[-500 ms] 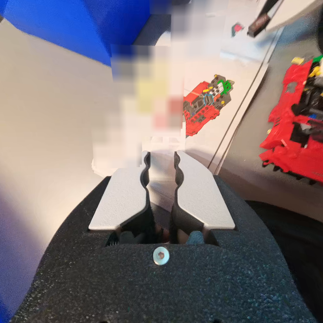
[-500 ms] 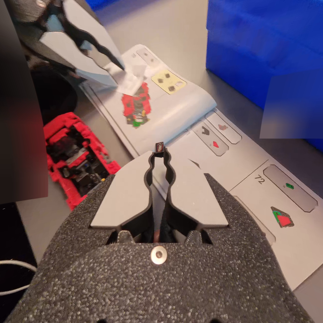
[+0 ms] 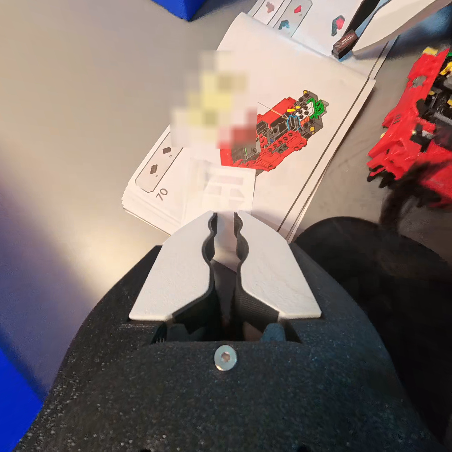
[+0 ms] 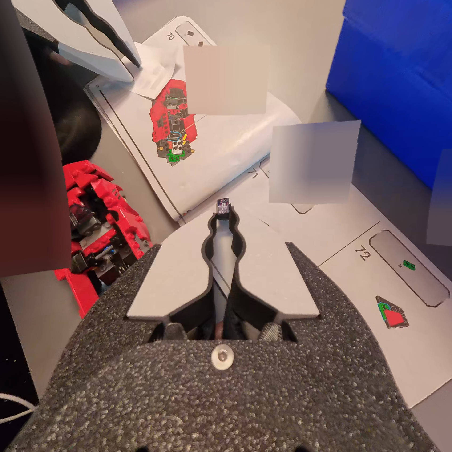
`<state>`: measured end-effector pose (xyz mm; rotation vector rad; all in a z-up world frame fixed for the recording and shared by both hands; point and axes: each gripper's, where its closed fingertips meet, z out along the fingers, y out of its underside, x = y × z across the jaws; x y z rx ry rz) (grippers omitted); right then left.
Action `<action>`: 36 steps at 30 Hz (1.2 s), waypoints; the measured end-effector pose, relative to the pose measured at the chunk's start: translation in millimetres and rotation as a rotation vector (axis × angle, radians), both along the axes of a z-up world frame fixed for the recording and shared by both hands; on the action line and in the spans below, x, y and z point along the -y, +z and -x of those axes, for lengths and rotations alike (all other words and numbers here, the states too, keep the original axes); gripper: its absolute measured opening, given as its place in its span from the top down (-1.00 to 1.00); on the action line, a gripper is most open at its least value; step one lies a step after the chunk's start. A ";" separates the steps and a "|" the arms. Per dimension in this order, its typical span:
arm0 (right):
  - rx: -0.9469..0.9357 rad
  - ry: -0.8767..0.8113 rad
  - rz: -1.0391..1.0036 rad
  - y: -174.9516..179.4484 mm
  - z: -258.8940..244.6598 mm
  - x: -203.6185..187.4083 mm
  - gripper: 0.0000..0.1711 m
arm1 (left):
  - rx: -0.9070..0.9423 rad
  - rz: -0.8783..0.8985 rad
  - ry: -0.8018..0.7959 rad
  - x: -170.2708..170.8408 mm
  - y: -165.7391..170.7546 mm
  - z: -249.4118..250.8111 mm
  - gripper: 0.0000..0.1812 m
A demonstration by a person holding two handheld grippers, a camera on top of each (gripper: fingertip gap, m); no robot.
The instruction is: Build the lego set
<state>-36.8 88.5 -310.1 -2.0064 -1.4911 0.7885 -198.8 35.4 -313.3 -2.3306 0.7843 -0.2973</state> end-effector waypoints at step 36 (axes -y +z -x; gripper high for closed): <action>-0.135 0.056 -0.069 16.4 12.4 1.0 0.89 | 0.141 -0.300 0.152 -10.2 29.6 32.1 0.83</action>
